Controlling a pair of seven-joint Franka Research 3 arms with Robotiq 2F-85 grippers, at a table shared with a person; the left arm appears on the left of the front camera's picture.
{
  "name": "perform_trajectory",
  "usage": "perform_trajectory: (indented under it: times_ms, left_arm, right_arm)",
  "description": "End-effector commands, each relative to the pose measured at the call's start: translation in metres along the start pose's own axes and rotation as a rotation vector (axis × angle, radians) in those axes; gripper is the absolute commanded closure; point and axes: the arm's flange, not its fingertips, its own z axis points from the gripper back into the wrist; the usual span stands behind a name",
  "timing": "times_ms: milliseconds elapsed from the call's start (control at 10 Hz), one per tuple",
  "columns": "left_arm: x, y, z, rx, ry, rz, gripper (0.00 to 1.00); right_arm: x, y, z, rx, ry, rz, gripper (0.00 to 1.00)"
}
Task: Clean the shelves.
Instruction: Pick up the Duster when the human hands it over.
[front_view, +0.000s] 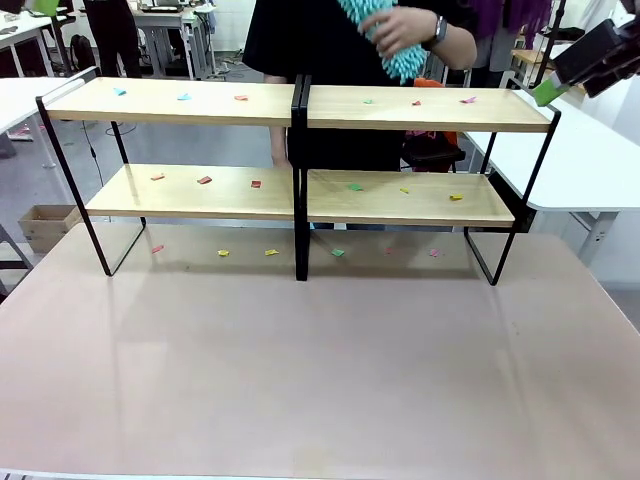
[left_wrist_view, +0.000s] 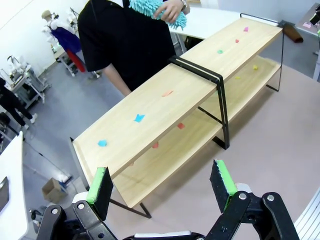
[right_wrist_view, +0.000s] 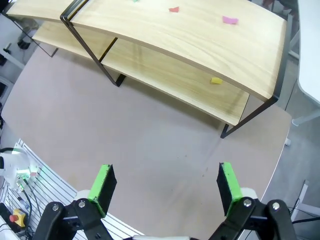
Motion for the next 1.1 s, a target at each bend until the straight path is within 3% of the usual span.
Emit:
perform_trajectory:
  times_ms: [0,600,1000]
  left_arm:
    - [-0.011,0.000,-0.008,-0.009,-0.004,0.002,0.00]
    - [-0.056,-0.011,-0.023,-0.025,-0.026,0.076,0.00]
    - [-0.060,-0.017,-0.023,-0.017,-0.035,0.083,0.00]
  right_arm:
    - [-0.002,-0.001,0.000,-0.006,-0.001,-0.016,0.00]
    - [-0.006,-0.004,-0.007,0.010,0.028,0.010,0.00]
    - [-0.014,-0.008,-0.010,0.019,0.035,0.022,0.00]
